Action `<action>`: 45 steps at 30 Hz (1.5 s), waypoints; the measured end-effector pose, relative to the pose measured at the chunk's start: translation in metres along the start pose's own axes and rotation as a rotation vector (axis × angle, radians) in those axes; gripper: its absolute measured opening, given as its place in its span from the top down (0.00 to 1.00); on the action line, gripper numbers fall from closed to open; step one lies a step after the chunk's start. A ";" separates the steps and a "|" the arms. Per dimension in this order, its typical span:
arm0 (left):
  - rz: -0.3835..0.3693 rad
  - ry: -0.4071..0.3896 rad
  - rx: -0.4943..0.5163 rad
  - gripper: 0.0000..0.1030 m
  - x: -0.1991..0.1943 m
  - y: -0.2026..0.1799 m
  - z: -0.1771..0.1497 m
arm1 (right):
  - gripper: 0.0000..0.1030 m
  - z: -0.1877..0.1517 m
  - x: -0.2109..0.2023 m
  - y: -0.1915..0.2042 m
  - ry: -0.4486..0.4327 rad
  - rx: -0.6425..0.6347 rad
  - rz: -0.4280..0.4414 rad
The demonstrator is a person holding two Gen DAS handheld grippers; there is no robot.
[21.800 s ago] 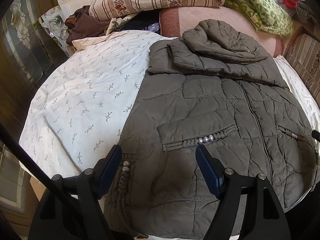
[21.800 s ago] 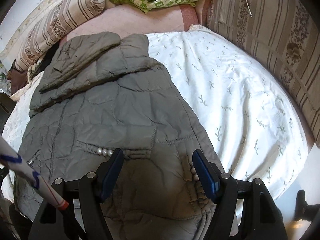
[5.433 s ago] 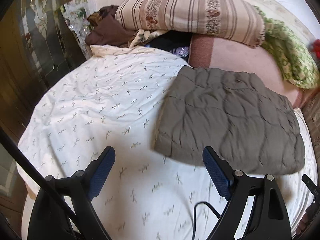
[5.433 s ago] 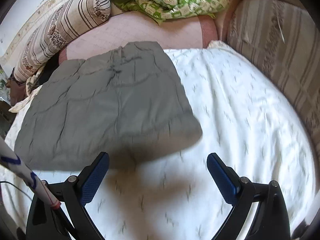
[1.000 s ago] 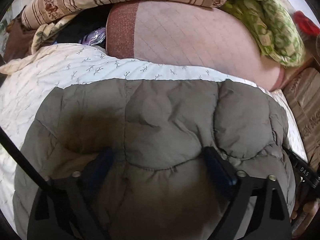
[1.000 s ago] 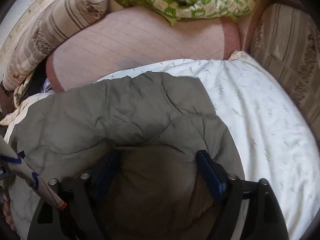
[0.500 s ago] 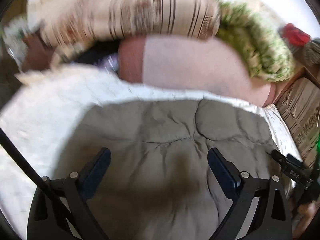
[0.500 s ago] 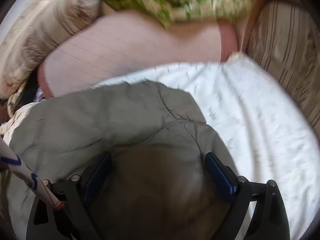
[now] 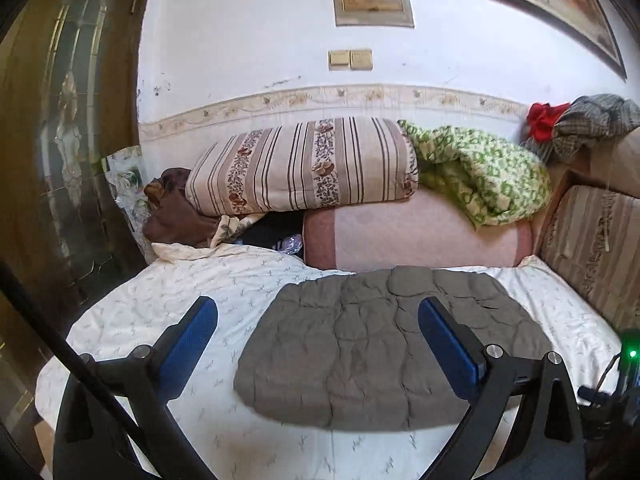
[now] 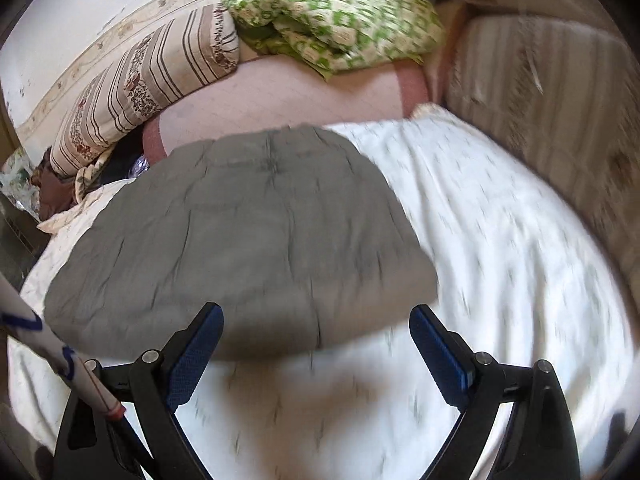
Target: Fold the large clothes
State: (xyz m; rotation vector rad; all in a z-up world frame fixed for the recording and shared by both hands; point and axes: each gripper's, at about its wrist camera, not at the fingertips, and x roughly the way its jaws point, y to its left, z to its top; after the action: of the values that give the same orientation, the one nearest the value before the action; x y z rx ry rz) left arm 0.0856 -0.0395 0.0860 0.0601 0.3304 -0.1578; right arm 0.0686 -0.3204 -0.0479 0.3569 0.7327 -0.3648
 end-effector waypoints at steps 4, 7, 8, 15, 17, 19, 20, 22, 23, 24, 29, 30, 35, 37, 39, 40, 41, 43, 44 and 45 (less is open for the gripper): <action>-0.068 0.038 -0.008 0.02 -0.026 -0.007 -0.015 | 0.06 -0.026 -0.022 -0.007 0.004 0.047 -0.007; -0.112 0.054 0.005 0.02 -0.039 -0.017 -0.024 | 0.06 -0.034 -0.033 -0.003 0.008 0.033 -0.023; -0.121 0.059 0.011 0.02 -0.042 -0.021 -0.027 | 0.06 -0.036 -0.039 -0.001 -0.001 0.020 -0.031; -0.179 0.145 0.025 0.02 -0.043 -0.035 -0.046 | 0.06 -0.045 -0.055 -0.005 -0.028 0.027 -0.065; -0.168 0.160 0.018 0.02 -0.041 -0.032 -0.049 | 0.06 -0.048 -0.052 -0.004 -0.015 0.031 -0.071; -0.154 0.171 0.019 0.02 -0.037 -0.030 -0.051 | 0.06 -0.050 -0.049 0.000 -0.003 0.014 -0.074; -0.146 0.182 0.016 0.02 -0.034 -0.028 -0.052 | 0.06 -0.051 -0.047 0.003 0.000 0.003 -0.073; -0.143 0.201 0.004 0.02 -0.028 -0.026 -0.054 | 0.06 -0.052 -0.046 0.012 -0.002 -0.021 -0.072; -0.143 0.212 -0.003 0.02 -0.025 -0.025 -0.055 | 0.06 -0.052 -0.046 0.016 -0.009 -0.036 -0.072; -0.142 0.222 -0.006 0.02 -0.022 -0.024 -0.057 | 0.06 -0.052 -0.046 0.020 -0.013 -0.048 -0.077; -0.147 0.245 0.010 0.02 -0.013 -0.031 -0.061 | 0.06 -0.054 -0.043 0.022 -0.018 -0.072 -0.106; -0.146 0.251 0.014 0.02 -0.012 -0.032 -0.061 | 0.06 -0.053 -0.041 0.020 -0.016 -0.065 -0.114; -0.095 0.271 0.020 0.02 -0.009 -0.030 -0.061 | 0.06 -0.051 -0.039 0.014 0.005 -0.038 -0.131; -0.071 0.297 0.018 0.02 -0.005 -0.027 -0.064 | 0.06 -0.050 -0.039 0.014 0.002 -0.037 -0.137; -0.063 0.319 0.017 0.02 -0.002 -0.025 -0.068 | 0.06 -0.050 -0.039 0.016 -0.008 -0.041 -0.138; -0.056 0.331 0.019 0.02 0.001 -0.025 -0.071 | 0.06 -0.051 -0.037 0.017 -0.006 -0.045 -0.137; -0.051 0.339 0.021 0.02 0.002 -0.025 -0.072 | 0.06 -0.052 -0.035 0.020 0.003 -0.054 -0.133; -0.047 0.362 0.030 0.02 0.007 -0.027 -0.076 | 0.06 -0.054 -0.030 0.023 0.026 -0.068 -0.124; -0.047 0.377 0.034 0.02 0.010 -0.028 -0.078 | 0.06 -0.056 -0.027 0.025 0.039 -0.075 -0.120; -0.047 0.391 0.037 0.02 0.012 -0.030 -0.079 | 0.06 -0.056 -0.027 0.026 0.045 -0.080 -0.120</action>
State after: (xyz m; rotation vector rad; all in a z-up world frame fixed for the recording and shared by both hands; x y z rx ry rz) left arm 0.0671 -0.0642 0.0060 0.1204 0.7198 -0.1987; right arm 0.0290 -0.2680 -0.0634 0.2469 0.8123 -0.4401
